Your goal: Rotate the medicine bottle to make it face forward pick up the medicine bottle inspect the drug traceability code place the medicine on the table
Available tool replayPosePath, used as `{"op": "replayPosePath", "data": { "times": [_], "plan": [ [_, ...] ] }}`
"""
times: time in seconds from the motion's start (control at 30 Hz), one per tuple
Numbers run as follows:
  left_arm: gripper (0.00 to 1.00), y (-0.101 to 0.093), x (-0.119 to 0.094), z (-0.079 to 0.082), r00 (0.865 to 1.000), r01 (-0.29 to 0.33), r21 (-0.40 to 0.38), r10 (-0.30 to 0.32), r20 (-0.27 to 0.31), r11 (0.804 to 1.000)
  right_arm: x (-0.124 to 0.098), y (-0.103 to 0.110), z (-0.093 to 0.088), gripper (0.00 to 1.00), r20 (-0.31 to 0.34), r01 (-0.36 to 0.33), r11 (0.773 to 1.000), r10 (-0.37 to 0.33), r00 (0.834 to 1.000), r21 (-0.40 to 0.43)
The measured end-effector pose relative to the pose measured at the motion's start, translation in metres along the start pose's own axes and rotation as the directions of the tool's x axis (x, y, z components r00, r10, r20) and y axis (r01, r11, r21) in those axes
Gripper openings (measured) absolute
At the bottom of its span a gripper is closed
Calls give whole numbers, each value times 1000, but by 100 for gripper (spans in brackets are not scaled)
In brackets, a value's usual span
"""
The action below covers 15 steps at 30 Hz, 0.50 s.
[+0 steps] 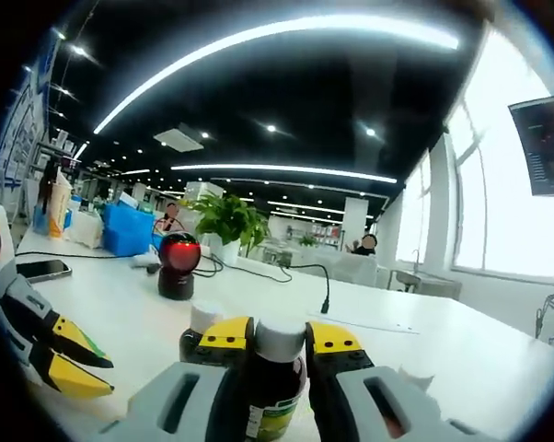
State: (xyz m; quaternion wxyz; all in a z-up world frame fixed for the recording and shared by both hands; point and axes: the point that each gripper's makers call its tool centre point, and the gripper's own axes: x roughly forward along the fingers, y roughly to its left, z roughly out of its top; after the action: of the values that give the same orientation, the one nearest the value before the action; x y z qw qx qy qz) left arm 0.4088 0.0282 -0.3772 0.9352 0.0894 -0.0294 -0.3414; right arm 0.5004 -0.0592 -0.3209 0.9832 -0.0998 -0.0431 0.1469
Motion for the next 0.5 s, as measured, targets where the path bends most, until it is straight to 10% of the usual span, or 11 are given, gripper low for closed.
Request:
{"op": "replayPosePath", "data": {
  "times": [0.5],
  "plan": [
    [4, 0, 0, 0, 1000, -1, 0, 1, -1, 1000, -1, 2, 1, 21, -4, -92, 992, 93, 996, 86]
  ]
}}
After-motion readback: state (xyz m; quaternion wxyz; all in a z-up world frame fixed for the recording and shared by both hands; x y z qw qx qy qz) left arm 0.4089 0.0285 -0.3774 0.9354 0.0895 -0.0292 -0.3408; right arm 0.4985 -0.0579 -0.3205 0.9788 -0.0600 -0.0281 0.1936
